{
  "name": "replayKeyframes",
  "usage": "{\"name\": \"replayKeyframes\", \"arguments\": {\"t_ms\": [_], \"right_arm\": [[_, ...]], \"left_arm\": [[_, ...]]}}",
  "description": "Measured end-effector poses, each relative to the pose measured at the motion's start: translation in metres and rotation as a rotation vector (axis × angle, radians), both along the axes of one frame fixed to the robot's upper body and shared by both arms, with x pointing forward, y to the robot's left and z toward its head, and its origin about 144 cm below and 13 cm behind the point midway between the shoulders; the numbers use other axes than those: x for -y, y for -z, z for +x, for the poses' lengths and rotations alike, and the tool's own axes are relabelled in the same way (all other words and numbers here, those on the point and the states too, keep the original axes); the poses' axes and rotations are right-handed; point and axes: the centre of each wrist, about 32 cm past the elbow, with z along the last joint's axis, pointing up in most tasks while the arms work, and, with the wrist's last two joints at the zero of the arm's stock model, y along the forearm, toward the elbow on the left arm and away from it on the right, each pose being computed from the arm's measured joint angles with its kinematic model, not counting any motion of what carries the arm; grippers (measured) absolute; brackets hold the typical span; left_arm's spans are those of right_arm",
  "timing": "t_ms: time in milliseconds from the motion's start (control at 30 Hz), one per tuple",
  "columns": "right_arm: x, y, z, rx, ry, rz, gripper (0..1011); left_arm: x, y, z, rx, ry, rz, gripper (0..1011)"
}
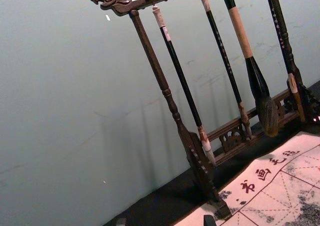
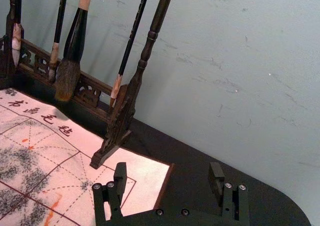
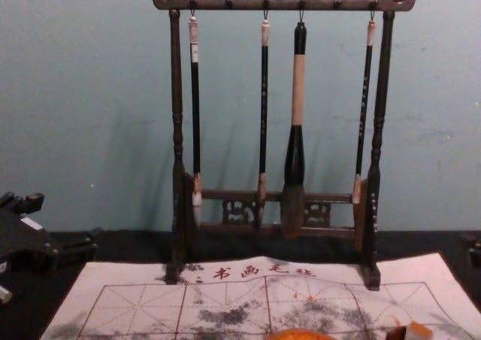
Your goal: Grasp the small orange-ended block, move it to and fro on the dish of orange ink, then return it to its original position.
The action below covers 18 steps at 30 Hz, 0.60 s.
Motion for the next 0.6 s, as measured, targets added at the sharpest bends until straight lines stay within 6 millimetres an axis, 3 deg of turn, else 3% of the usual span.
{"name": "replayKeyframes", "arguments": {"t_ms": [600], "right_arm": [[0.0000,0.0000,0.0000,0.000,0.000,0.000,1002]], "left_arm": [[0.0000,0.0000,0.0000,0.000,0.000,0.000,1001]]}}
